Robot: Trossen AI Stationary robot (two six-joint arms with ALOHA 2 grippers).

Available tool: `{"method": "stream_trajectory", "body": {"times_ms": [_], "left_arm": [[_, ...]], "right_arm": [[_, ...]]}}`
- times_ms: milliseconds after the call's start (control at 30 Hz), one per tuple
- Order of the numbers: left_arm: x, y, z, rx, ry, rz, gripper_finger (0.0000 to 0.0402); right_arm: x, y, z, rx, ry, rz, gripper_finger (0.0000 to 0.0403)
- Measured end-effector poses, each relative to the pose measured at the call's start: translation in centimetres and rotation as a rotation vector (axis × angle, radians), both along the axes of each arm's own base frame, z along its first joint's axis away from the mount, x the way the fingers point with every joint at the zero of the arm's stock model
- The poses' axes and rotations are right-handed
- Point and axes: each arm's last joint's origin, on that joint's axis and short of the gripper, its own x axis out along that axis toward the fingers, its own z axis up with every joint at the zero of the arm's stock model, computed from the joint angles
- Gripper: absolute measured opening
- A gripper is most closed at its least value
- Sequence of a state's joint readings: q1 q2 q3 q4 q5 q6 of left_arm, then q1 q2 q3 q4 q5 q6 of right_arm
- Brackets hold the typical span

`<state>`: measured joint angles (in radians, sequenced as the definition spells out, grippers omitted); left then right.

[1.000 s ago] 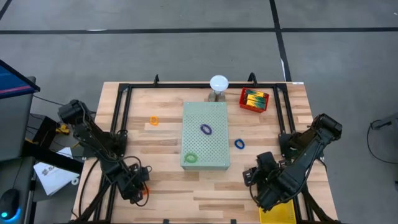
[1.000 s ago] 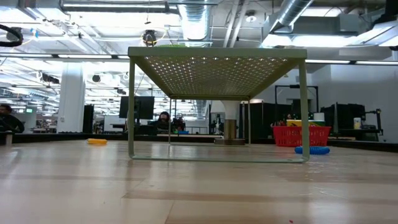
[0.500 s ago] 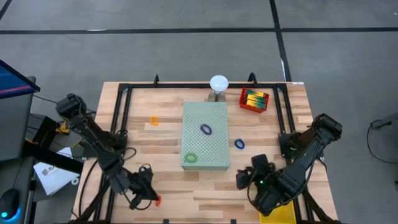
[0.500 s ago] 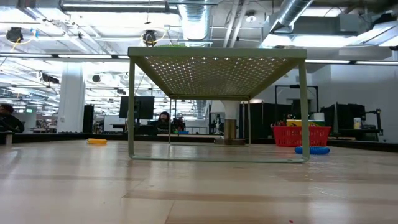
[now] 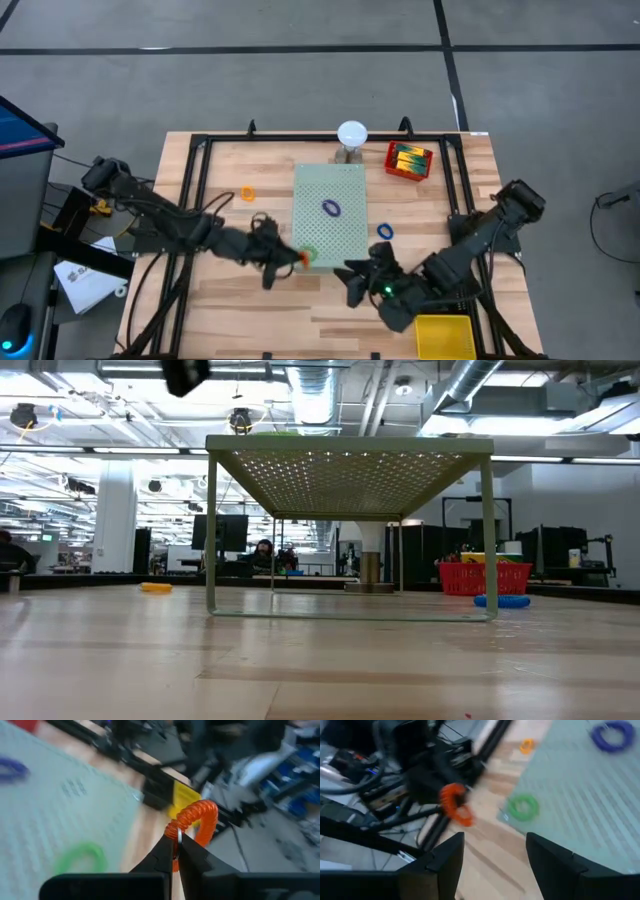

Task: Pick & Place Office Desk Supplies
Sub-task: Put the red spring keychain into the yellow bin

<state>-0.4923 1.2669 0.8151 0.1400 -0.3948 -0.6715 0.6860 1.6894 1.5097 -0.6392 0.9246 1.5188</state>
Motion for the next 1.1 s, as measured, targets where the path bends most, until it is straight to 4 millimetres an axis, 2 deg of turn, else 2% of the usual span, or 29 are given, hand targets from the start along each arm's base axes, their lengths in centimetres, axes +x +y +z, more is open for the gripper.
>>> {"method": "stream_trajectory", "body": {"times_ms": [167,367,600,833,967,1100], "left_arm": [[1.5,2.6,1.9,0.001,-0.021,0.111,0.0002],[2.3,4.3,2.6,-0.085,-0.024,0.118,0.0002],[2.7,5.0,2.3,-0.113,-0.009,0.123,0.0002],[2.9,5.4,2.3,-0.120,-0.004,0.113,0.0002],[3.0,5.7,2.3,-0.124,-0.002,0.109,0.0002],[3.0,5.7,2.3,-0.123,-0.002,0.102,0.0002]], "right_arm": [[1.9,-1.9,0.5,-0.047,-0.015,-0.010,0.0210],[3.6,-3.9,1.0,-0.120,-0.015,0.006,0.0210],[5.0,-6.3,1.1,-0.162,0.027,0.025,0.0210],[5.8,-7.7,1.1,-0.153,0.041,0.044,0.0206],[6.0,-8.2,1.1,-0.143,0.057,0.079,0.0178],[6.3,-8.7,1.0,-0.125,0.073,0.117,0.0122]]}}
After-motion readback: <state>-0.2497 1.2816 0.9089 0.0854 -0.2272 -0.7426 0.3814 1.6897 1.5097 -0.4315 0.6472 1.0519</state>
